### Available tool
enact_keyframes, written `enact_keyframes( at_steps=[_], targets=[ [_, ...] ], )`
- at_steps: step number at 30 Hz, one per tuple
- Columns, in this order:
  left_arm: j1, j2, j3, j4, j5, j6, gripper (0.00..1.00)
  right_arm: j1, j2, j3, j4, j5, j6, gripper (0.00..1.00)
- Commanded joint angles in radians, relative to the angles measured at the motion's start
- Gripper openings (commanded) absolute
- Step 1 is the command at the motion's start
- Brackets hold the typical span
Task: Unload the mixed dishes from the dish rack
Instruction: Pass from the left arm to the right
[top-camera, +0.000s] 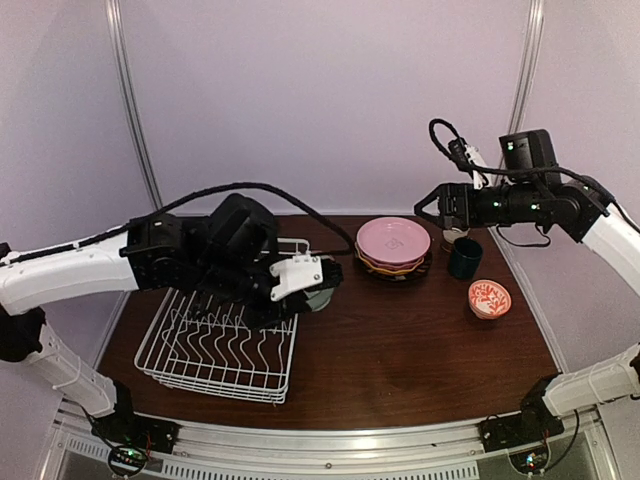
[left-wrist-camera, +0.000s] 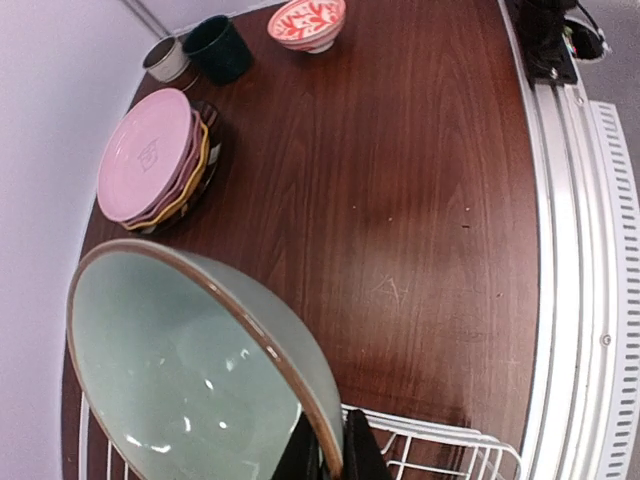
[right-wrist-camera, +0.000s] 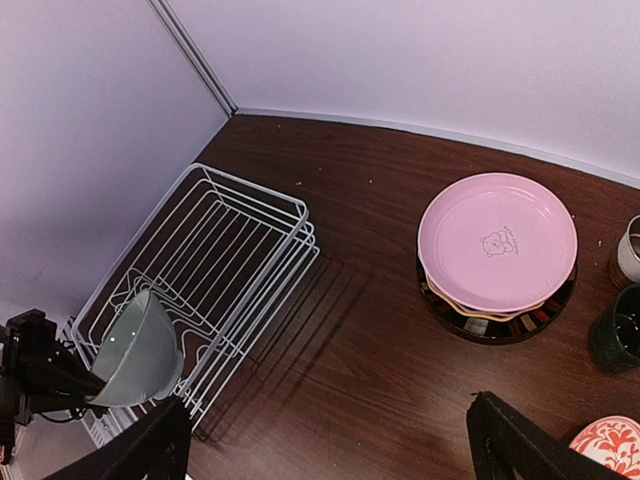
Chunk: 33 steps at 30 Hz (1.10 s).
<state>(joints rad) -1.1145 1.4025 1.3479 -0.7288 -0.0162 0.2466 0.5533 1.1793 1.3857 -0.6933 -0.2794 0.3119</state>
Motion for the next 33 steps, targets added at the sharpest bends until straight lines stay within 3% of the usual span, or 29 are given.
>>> enact_keyframes(
  at_steps=[1,6,16,24,33],
  targets=[
    [-0.123,0.086,0.057,0.028,-0.182,0.162,0.0,0.007,0.026,0.036,-0.153,-0.045,-0.068,0.96],
    [-0.229,0.203,0.104,-0.011,-0.271,0.228,0.0,0.059,0.051,0.039,-0.217,-0.067,-0.102,0.91],
    [-0.332,0.342,0.203,-0.024,-0.299,0.301,0.0,0.248,0.123,-0.013,-0.257,0.004,-0.136,0.84],
    [-0.364,0.382,0.231,-0.025,-0.327,0.328,0.0,0.389,0.211,-0.039,-0.23,0.096,-0.14,0.78],
    [-0.366,0.383,0.238,-0.024,-0.319,0.33,0.0,0.45,0.29,-0.051,-0.224,0.157,-0.159,0.6]
  ],
)
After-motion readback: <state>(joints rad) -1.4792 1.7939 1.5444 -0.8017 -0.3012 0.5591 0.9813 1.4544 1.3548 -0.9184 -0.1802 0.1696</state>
